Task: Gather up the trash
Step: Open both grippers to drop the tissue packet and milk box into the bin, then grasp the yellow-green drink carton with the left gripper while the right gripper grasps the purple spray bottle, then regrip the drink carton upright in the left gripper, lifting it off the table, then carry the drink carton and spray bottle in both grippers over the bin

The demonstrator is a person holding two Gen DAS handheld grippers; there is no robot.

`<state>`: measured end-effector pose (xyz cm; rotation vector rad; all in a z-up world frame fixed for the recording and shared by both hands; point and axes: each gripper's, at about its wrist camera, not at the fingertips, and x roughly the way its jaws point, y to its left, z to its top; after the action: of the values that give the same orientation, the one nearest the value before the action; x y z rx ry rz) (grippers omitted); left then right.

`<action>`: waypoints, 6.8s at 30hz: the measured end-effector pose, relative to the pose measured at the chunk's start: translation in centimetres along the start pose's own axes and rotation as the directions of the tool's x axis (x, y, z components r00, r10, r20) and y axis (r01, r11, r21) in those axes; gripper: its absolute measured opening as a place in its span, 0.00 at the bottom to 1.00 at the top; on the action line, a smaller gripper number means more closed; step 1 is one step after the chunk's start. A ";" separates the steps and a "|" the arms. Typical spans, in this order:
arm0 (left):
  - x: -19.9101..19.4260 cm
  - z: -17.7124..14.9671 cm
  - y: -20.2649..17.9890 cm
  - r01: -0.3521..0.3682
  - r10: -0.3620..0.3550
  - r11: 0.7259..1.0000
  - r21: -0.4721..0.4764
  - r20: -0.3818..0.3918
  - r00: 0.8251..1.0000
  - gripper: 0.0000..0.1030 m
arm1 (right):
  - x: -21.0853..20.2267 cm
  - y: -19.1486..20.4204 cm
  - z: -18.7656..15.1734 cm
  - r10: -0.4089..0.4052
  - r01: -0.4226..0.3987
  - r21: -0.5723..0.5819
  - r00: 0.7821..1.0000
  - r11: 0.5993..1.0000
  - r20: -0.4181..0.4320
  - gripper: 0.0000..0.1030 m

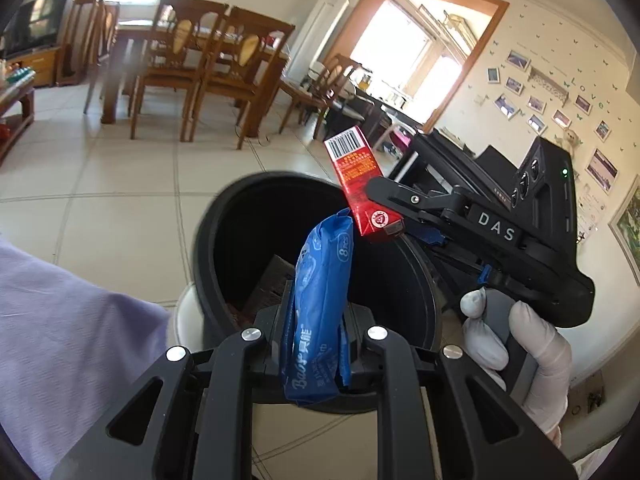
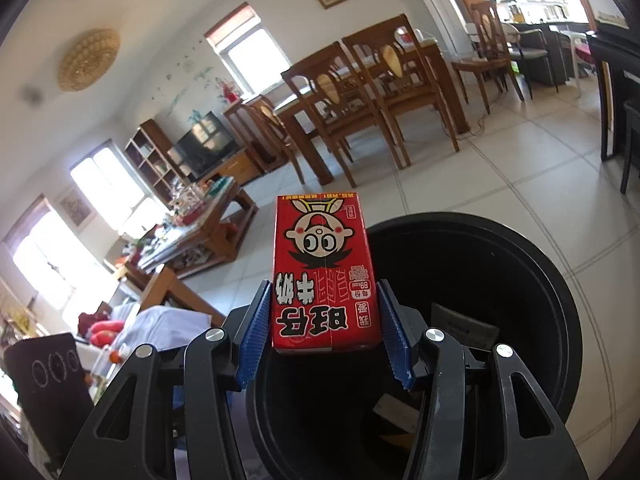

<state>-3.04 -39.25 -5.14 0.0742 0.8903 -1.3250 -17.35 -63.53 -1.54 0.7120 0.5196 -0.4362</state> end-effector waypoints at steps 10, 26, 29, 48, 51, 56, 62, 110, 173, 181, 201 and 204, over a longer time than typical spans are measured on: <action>2.4 -0.7 0.5 -0.031 0.028 0.999 -0.044 -0.074 0.997 0.48 | 1.8 -2.0 -0.3 -0.023 0.026 0.054 0.999 0.998 -0.044 0.51; -4.5 -2.8 1.4 -0.178 0.179 0.984 -0.031 0.026 0.984 0.67 | 2.9 2.8 -1.0 0.014 -0.016 -0.071 0.999 0.997 -0.036 0.66; -7.8 -3.4 3.2 -0.233 0.238 0.970 -0.070 0.068 0.969 0.67 | 3.9 5.7 -1.7 0.055 -0.063 -0.146 0.997 0.987 -0.055 0.68; -30.3 -11.2 18.2 -0.590 0.706 0.663 -0.460 0.123 0.697 0.71 | 10.4 34.9 -16.0 0.236 -0.452 -0.579 0.881 0.679 -0.410 0.70; -31.6 -11.5 20.4 -0.608 0.725 0.634 -0.478 0.093 0.683 0.71 | 11.5 38.8 -18.0 0.224 -0.486 -0.622 0.863 0.614 -0.453 0.70; -31.5 -11.0 22.9 -0.641 0.732 0.613 -0.462 0.027 0.680 0.71 | 14.2 44.5 -21.5 0.167 -0.513 -0.708 0.849 0.485 -0.500 0.70; -31.0 -11.9 25.0 -0.641 0.710 0.615 -0.459 -0.033 0.704 0.71 | 17.7 48.3 -24.5 0.087 -0.514 -0.766 0.847 0.385 -0.524 0.63; -33.2 -12.5 25.1 -0.450 0.623 0.698 -0.557 0.162 0.766 0.33 | 14.1 42.1 -18.5 0.281 -0.601 -0.550 0.781 0.579 -0.558 0.25; -25.6 -4.8 15.6 -0.375 0.484 0.845 -0.381 0.249 0.839 0.09 | 4.3 27.9 -11.0 0.383 -0.491 -0.399 0.866 0.774 -0.322 0.25; -18.6 -2.2 9.2 -0.283 0.339 0.929 -0.237 0.247 0.908 0.09 | 1.0 18.6 -5.9 0.314 -0.345 -0.297 0.938 0.891 -0.147 0.25; 2.6 -0.3 -0.5 -0.010 0.009 0.998 -0.067 -0.001 1.000 0.09 | 0.7 -1.6 -2.4 -0.126 0.126 -0.006 0.990 0.992 -0.066 0.25; 3.8 -0.6 -0.4 -0.027 0.025 0.997 -0.071 -0.028 0.999 0.11 | 1.5 -2.2 -2.5 -0.138 0.138 -0.002 0.987 0.990 -0.081 0.25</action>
<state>-3.78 -42.08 -7.66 0.0483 0.9558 -1.2694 -18.12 -63.60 -5.10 0.7021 0.6472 -0.5394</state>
